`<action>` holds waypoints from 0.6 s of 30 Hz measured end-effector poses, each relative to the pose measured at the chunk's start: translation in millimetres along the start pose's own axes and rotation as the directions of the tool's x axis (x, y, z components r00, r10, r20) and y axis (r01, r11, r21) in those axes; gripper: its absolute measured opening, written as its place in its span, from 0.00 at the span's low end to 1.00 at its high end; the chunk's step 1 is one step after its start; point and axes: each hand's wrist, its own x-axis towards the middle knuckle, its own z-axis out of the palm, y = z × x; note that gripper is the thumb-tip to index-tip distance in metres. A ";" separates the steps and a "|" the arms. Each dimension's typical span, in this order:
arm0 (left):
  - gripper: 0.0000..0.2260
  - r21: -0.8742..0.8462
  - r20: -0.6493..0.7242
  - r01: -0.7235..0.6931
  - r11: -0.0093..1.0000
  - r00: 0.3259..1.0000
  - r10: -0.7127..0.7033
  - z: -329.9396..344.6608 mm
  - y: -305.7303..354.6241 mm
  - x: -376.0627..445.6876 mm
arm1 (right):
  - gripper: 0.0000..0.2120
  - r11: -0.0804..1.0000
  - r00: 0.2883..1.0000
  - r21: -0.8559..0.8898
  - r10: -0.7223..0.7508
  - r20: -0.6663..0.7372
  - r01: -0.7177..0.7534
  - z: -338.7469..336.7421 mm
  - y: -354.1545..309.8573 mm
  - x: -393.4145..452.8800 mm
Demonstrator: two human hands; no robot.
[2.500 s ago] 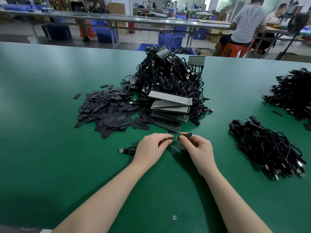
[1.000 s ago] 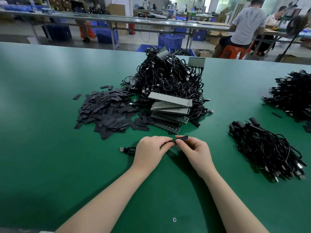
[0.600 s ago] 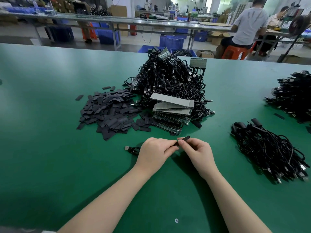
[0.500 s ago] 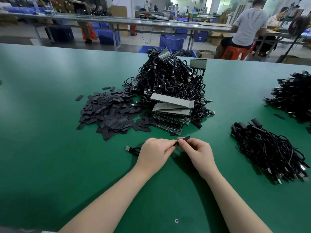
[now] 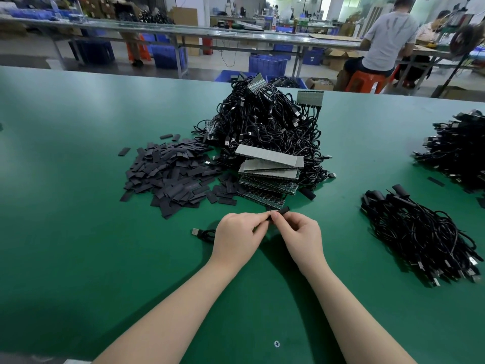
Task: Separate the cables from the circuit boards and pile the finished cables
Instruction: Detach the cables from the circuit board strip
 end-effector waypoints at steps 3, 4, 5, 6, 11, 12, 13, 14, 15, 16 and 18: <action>0.09 0.004 0.040 0.019 1.000 0.999 -0.019 0.1 0.2 -0.1 | 0.17 1.000 1.000 0.008 0.002 -0.019 -0.002 0.0 2.6 -1.0; 0.09 0.001 0.053 0.030 1.000 0.998 -0.030 0.3 0.5 0.2 | 0.17 1.000 1.000 0.020 0.008 -0.022 -0.007 -0.5 2.8 -1.0; 0.09 -0.005 0.060 0.040 0.999 0.997 -0.039 0.4 0.5 0.2 | 0.17 0.999 1.000 0.031 0.012 -0.021 -0.012 -0.9 2.7 -1.1; 0.08 -0.013 0.064 0.047 0.999 0.997 -0.047 0.6 0.5 0.3 | 0.17 0.999 1.000 0.038 0.014 -0.019 -0.013 -1.0 2.6 -1.1; 0.09 -0.014 0.096 0.067 0.998 0.993 -0.065 0.3 -0.3 0.3 | 0.18 0.999 1.000 0.037 0.011 0.011 -0.011 -0.9 0.5 -2.4; 0.08 -0.008 0.092 0.060 0.998 0.994 -0.059 0.3 -0.3 0.1 | 0.17 0.999 1.000 0.031 0.011 0.015 -0.011 -1.2 0.6 -2.4; 0.08 -0.006 0.087 0.055 0.998 0.995 -0.055 0.3 -0.4 0.0 | 0.16 1.000 1.000 0.027 0.011 0.017 -0.012 -1.5 0.7 -2.5; 0.08 -0.012 0.084 0.059 0.998 0.995 -0.058 0.1 -0.6 -0.2 | 0.15 1.000 1.000 0.029 0.012 0.020 -0.012 -1.3 1.0 -2.5; 0.08 -0.026 0.084 0.073 0.997 0.994 -0.071 -0.3 -0.8 -0.1 | 0.14 0.999 1.000 0.034 0.012 0.022 -0.012 -1.0 0.7 -2.6; 0.08 -0.043 0.088 0.091 0.995 0.992 -0.087 -0.6 -1.2 -0.1 | 0.14 0.999 1.000 0.038 0.010 0.025 -0.011 -0.6 0.5 -2.7; 0.09 -0.061 0.107 0.116 0.991 0.988 -0.109 -0.4 -1.9 -0.1 | 0.14 0.999 0.999 0.049 0.009 0.032 -0.010 -0.5 -0.5 -3.1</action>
